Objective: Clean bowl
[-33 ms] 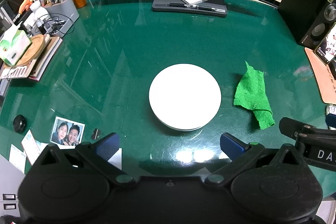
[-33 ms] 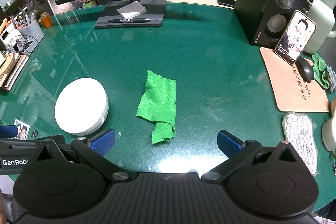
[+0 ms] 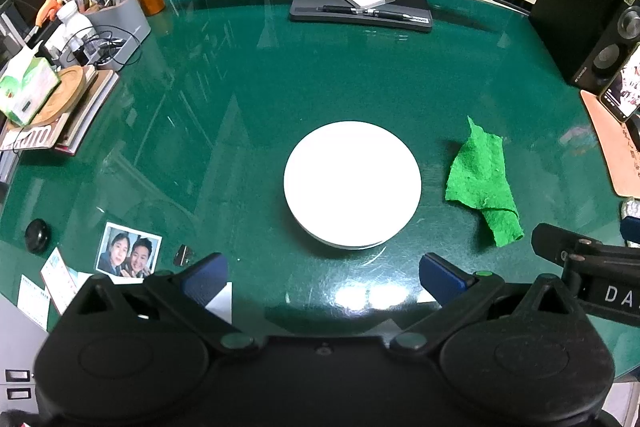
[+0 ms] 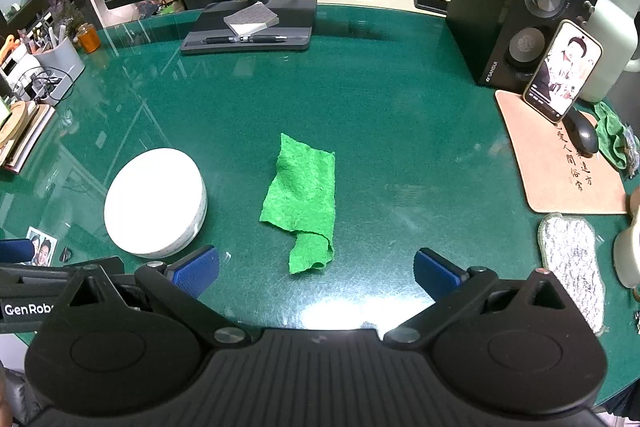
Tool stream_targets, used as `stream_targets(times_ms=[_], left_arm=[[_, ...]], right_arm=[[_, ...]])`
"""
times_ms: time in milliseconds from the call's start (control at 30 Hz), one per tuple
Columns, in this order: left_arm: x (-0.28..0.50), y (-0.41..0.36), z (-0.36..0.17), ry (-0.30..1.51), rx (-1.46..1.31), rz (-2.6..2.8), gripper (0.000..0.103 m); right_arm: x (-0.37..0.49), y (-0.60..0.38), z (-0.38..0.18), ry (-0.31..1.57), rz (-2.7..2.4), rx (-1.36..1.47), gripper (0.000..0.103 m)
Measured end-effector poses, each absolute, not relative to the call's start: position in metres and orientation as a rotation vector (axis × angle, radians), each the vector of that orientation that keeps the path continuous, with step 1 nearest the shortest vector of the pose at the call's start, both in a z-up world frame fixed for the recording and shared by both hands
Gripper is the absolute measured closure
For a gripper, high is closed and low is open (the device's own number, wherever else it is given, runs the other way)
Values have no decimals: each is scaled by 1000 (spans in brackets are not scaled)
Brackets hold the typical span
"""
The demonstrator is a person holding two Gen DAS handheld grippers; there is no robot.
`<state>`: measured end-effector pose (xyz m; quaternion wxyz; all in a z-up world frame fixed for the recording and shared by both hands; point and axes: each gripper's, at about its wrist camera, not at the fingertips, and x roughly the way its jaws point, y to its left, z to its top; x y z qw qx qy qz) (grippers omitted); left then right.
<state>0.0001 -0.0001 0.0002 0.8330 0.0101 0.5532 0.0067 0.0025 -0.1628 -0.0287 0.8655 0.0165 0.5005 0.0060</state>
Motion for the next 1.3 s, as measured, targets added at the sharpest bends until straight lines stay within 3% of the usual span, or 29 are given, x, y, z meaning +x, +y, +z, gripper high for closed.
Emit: stream_targets(times_ms=[1300], left_arm=[[-2, -2, 0, 1173, 38, 19, 1]], right_arm=[[0, -165, -27, 1044, 21, 43, 0]])
